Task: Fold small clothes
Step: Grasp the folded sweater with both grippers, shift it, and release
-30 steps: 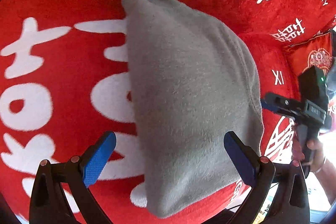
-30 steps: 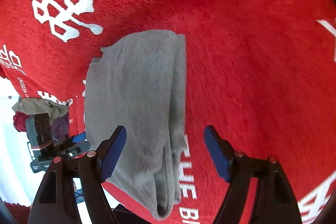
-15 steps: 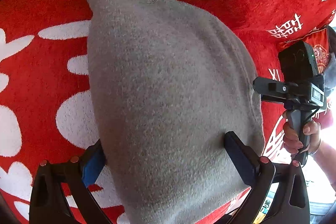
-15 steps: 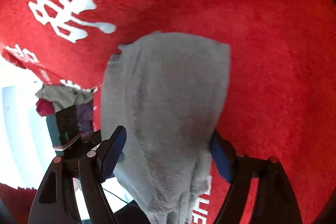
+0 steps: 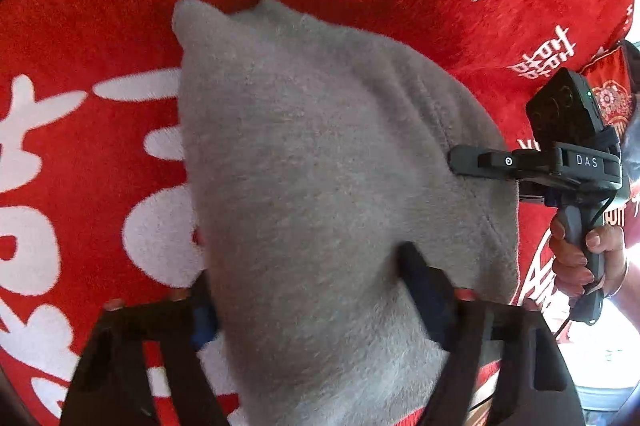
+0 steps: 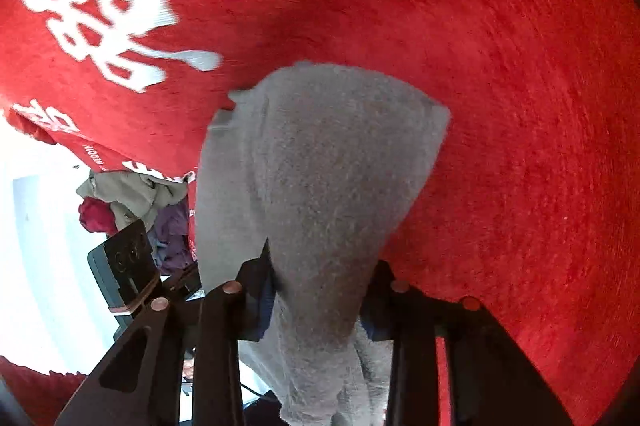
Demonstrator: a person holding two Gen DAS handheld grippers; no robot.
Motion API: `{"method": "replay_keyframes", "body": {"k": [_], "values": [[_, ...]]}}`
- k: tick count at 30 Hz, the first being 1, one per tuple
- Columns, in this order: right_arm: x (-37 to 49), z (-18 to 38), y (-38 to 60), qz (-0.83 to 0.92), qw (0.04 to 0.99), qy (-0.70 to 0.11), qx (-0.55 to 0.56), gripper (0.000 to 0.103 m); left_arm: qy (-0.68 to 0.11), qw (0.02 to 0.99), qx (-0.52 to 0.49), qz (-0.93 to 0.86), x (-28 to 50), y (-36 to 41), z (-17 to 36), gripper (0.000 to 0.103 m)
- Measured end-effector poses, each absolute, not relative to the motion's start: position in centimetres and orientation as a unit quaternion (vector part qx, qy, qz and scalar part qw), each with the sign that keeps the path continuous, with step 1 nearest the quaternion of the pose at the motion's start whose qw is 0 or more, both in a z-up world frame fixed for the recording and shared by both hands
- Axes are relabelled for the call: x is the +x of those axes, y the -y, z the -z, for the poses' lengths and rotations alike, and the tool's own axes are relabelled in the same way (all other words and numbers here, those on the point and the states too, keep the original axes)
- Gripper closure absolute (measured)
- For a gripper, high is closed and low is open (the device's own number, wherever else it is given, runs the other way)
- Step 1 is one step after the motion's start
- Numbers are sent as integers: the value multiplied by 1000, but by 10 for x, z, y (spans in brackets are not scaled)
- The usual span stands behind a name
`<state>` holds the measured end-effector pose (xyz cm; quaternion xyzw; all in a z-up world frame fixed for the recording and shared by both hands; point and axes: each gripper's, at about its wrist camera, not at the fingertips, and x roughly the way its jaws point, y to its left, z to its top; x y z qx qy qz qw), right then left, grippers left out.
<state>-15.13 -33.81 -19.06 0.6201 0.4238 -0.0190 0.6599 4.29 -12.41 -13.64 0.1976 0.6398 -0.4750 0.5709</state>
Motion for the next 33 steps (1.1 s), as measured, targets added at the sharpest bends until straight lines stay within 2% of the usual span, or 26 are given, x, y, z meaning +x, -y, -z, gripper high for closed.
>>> {"method": "replay_keyframes", "body": {"k": [3,16,22,27,33], "values": [[-151,177,331,16,663,-401,632,68,-636,572,188,482,47,117,125,45],[-131,90,253,15,669,-381,638,68,-615,573,155,518,57,32,45,45],[-112,68,195,-4,653,-381,654,68,-610,584,168,509,59,-7,13,45],[-88,74,146,-25,644,-392,657,68,-613,596,186,484,71,-47,19,45],[-66,103,121,-30,643,-413,644,68,-611,621,195,451,87,-73,56,45]]}}
